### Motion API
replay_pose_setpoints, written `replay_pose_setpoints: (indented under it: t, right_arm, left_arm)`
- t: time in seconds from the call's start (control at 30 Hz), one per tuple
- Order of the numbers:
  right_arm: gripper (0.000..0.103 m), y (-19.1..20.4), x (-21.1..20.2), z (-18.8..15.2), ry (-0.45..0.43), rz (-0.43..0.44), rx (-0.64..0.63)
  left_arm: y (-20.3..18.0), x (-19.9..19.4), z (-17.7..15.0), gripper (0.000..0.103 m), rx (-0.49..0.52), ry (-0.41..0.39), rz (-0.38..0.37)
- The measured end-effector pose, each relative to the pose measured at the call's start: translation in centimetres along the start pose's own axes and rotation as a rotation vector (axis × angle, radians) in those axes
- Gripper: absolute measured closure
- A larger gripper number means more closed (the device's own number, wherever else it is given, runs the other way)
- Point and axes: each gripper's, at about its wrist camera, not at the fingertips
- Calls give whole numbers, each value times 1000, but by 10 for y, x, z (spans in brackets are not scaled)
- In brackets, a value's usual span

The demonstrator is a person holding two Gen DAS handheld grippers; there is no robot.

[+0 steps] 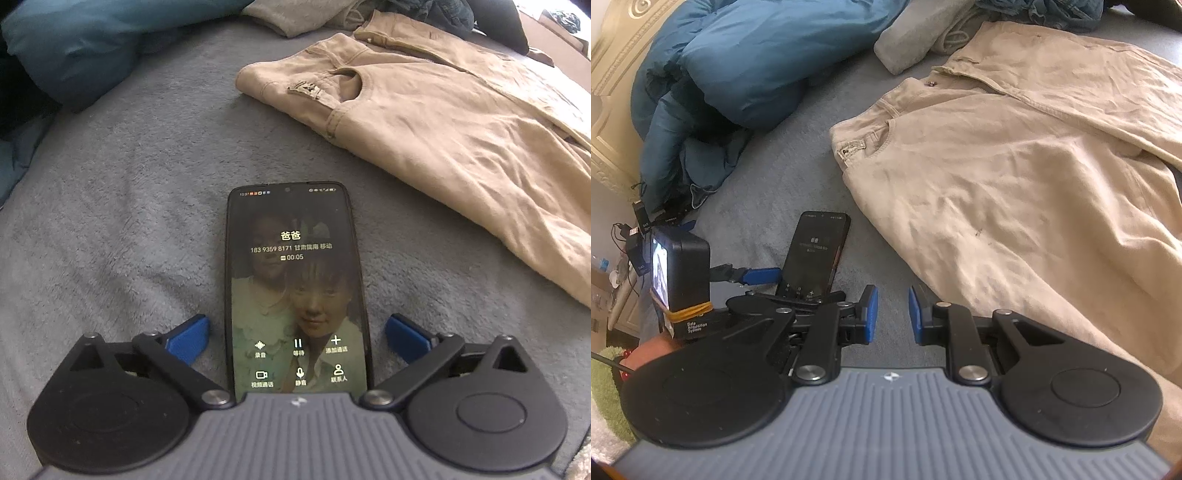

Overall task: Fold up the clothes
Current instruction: 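Close the left gripper around the black smartphone on the bed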

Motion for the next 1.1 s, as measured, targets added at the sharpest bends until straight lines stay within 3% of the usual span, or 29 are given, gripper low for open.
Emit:
replay_pose_setpoints:
  t: [0.13,0.43,0.67,0.93,1.1]
  right_arm:
    - [85,1,-4,-1,-11,-5,2]
    - [85,1,-20,-2,-46,-35,0]
    - [85,5,-26,-6,-57,-43,0]
    - [85,9,-32,-8,-71,-51,-9]
    - [85,11,-35,-10,-79,-54,-9]
  left_arm:
    - [3,-1,0,2,-29,11,9]
    - [25,-10,-7,23,-112,-9,-24]
    - [64,-12,-19,23,-148,27,-44]
    - [90,-18,-49,17,-138,55,51]
    - [101,-19,-59,15,-174,48,72]
Point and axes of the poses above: each gripper's, at about its wrist camera, not at the fingertips, and x roughly the way its jaws point, y to its left, z to its top, and after that the axes turned 13 degrees about y, right-handed
